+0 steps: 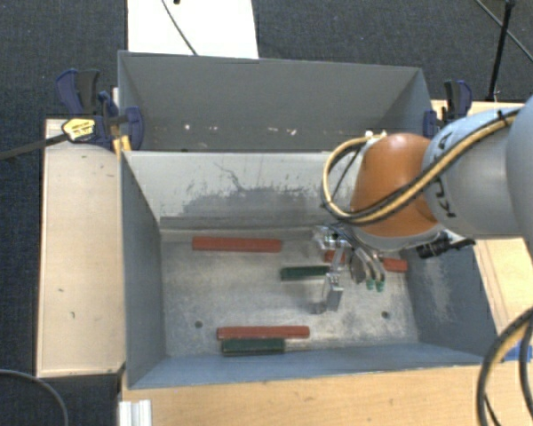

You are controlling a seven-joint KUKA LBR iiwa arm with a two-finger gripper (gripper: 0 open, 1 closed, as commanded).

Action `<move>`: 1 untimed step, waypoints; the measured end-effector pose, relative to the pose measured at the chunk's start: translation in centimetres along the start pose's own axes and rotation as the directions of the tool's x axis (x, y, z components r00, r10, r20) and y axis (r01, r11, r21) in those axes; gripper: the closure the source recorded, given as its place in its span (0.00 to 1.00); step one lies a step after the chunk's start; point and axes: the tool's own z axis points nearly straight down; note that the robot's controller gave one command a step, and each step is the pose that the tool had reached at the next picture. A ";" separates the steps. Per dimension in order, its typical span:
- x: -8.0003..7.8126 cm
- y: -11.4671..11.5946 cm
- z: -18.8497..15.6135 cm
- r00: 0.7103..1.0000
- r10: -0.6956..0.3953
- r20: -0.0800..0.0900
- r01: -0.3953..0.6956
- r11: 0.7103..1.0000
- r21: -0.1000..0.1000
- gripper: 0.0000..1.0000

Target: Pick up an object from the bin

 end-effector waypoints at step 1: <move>0.0 0.0 0.0 1.000 0.002 0.001 -0.002 1.000 -0.001 0.00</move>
Offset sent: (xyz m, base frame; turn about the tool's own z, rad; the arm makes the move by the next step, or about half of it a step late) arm 0.0000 0.0000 0.0000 0.0000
